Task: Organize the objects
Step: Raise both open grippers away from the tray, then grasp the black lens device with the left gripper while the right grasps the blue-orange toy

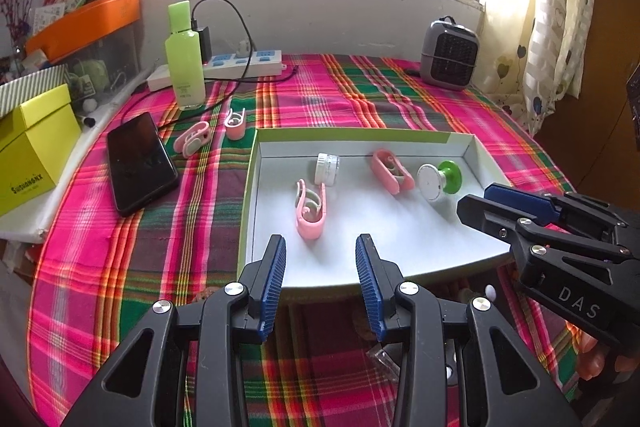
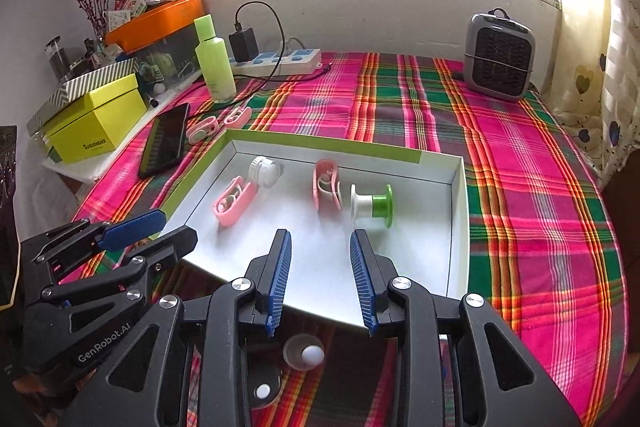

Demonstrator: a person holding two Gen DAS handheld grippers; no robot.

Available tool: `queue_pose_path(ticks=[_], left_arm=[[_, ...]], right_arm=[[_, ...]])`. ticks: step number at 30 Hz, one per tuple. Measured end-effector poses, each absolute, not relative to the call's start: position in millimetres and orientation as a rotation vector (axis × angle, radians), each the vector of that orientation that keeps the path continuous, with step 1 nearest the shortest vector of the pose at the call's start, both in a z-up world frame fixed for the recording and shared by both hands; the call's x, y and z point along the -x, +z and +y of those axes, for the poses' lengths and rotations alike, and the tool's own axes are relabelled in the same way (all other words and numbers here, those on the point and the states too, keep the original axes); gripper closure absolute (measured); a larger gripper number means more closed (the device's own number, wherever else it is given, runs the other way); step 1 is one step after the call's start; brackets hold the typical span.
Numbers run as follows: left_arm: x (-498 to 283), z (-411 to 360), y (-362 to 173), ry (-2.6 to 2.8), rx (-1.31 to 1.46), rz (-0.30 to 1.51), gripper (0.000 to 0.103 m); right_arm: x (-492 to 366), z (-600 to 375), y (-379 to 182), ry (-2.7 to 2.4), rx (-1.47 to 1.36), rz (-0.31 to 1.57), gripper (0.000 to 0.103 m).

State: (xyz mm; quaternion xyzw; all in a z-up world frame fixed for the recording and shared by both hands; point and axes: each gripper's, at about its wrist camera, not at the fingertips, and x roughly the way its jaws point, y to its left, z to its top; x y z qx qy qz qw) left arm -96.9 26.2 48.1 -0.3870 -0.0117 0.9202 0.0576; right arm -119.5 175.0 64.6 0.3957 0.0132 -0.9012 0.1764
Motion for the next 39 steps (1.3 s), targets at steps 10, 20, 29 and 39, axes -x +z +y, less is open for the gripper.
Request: queue_pose_path(ticks=[10, 20, 29, 39], left_arm=[[77, 23, 47, 2.756, 1.172, -0.073, 0.068], [60, 27, 36, 2.691, 1.177, -0.076, 0.065], [58, 33, 25, 2.618, 1.211, -0.110, 0.064], [59, 42, 19, 2.581, 1.221, -0.103, 0.064]], right_arm=[[94, 187, 62, -2.561, -1.087, 0.044, 0.071], [63, 208, 55, -2.582, -1.081, 0.033, 0.071], [56, 236, 46, -2.652, -1.138, -0.004, 0.064], [65, 248, 27, -2.665, -1.227, -0.030, 0.064]])
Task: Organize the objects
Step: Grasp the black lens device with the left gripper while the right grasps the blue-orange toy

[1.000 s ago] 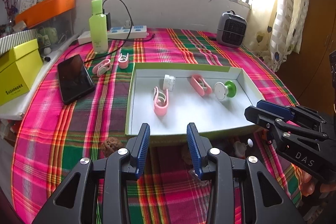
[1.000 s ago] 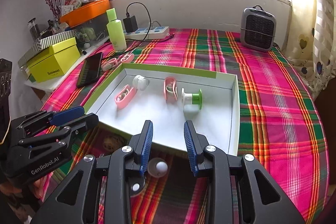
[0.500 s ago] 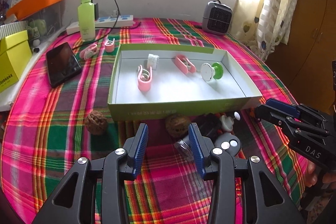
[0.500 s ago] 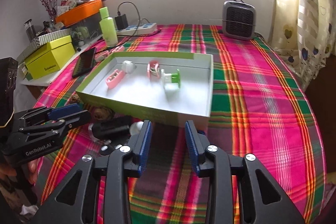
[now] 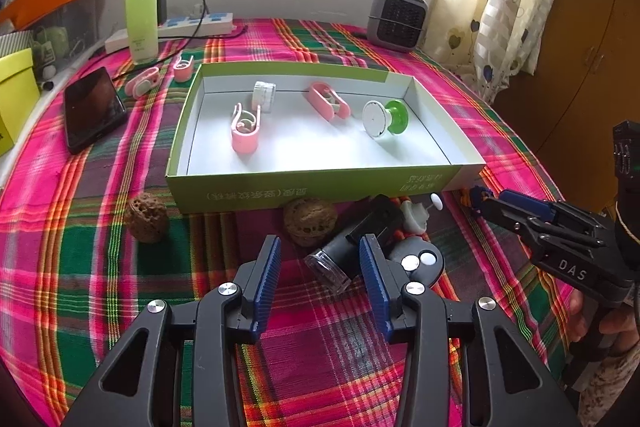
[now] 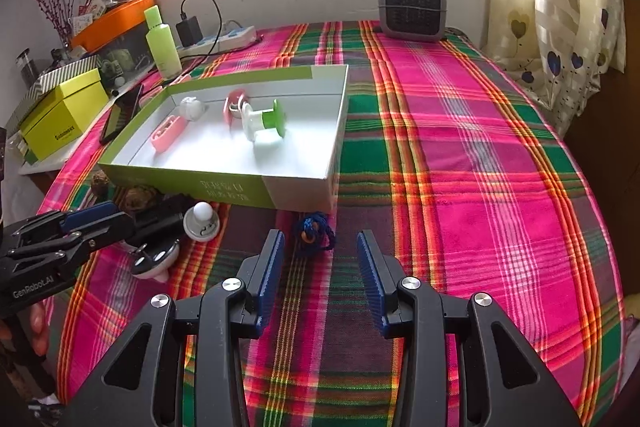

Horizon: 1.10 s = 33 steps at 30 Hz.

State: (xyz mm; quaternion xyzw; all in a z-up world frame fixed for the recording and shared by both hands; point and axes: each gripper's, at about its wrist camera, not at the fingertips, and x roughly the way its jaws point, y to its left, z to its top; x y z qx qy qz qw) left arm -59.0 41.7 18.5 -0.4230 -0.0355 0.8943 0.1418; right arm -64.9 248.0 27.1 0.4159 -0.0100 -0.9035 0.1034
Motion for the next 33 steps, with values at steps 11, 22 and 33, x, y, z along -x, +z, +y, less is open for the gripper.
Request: queue_pose_path(ticks=[11, 22, 33], left_arm=[[60, 55, 12, 2.530, 1.251, -0.063, 0.063], [66, 64, 12, 2.514, 1.258, -0.013, 0.061], [63, 67, 11, 2.493, 1.270, -0.070, 0.067]], right_arm=[[75, 244, 18, -2.634, -1.265, 0.006, 0.064], [79, 242, 17, -2.631, -1.270, 0.045, 0.064], [77, 243, 17, -2.628, -1.265, 0.047, 0.081]])
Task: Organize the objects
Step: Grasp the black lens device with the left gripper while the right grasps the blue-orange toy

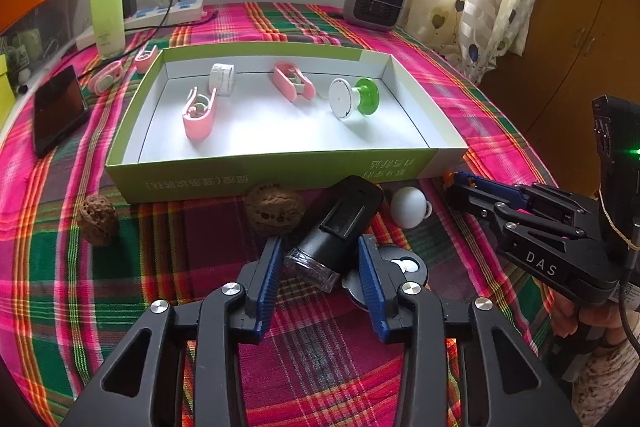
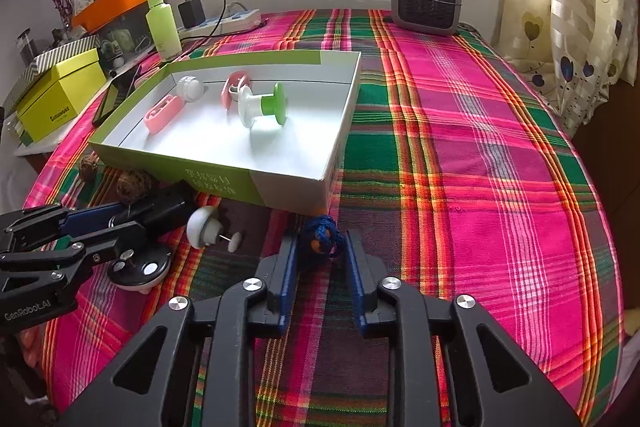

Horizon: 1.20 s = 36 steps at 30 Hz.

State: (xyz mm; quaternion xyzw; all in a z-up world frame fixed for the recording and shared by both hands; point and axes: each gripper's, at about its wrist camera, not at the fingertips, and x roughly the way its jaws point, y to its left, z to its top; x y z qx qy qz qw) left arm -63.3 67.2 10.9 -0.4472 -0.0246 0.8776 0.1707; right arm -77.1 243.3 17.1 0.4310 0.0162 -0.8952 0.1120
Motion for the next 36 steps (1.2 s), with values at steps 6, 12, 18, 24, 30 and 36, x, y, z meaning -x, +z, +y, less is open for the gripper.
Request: queue_pose_path(ticks=[6, 12, 18, 24, 30, 36], left_arm=[[61, 66, 11, 2.490, 1.272, -0.079, 0.069], [50, 64, 12, 2.498, 1.282, -0.065, 0.075], [43, 57, 12, 2.509, 1.293, -0.067, 0.076], [49, 62, 10, 2.515, 1.302, -0.046, 0.075], [58, 69, 11, 2.525, 1.299, -0.013, 0.071], [66, 75, 10, 2.541, 1.297, 0.020, 0.070]], right_arm=[[75, 244, 18, -2.622, -1.260, 0.047, 0.084], [68, 243, 17, -2.604, -1.255, 0.055, 0.084], [62, 244, 17, -2.598, -1.252, 0.060, 0.084], [61, 242, 17, -2.600, -1.251, 0.072, 0.084], [62, 244, 17, -2.593, -1.252, 0.059, 0.084], [63, 243, 17, -2.592, -1.252, 0.059, 0.084]])
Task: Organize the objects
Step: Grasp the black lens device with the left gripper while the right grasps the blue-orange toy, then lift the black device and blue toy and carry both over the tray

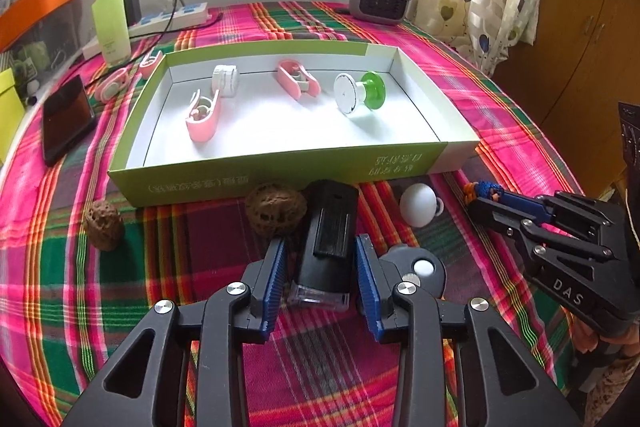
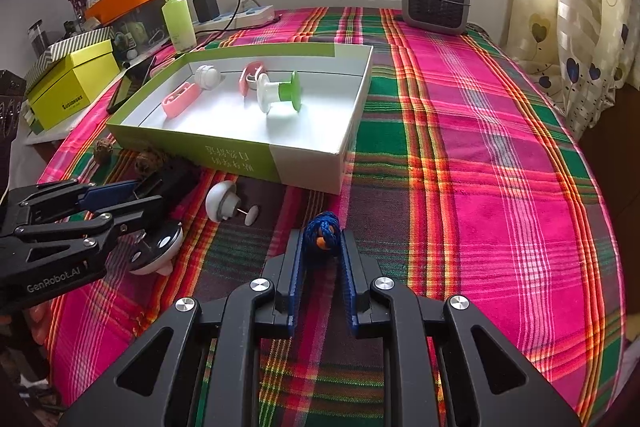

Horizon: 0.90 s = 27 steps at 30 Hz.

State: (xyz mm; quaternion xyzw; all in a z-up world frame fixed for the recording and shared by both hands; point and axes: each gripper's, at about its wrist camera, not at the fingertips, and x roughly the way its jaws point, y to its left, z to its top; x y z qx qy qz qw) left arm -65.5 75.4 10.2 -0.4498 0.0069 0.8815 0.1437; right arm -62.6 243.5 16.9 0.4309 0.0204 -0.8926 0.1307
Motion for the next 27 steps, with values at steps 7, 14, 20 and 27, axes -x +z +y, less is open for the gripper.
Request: queue_pose_path(ticks=[7, 14, 20, 27], left_arm=[[65.7, 80.4, 9.8, 2.564, 1.293, 0.072, 0.071], [65.1, 79.4, 10.1, 2.567, 1.296, 0.054, 0.078], [64.7, 77.7, 10.6, 2.566, 1.295, 0.042, 0.078], [63.7, 76.7, 10.5, 2.566, 1.296, 0.031, 0.078]], right_arm=[[62.6, 242.7, 16.5, -2.593, -1.251, 0.061, 0.084], [62.1, 241.1, 16.6, -2.597, -1.250, 0.071, 0.084], [61.8, 240.9, 16.5, -2.599, -1.250, 0.068, 0.084], [59.6, 242.2, 17.2, -2.595, -1.248, 0.050, 0.085]])
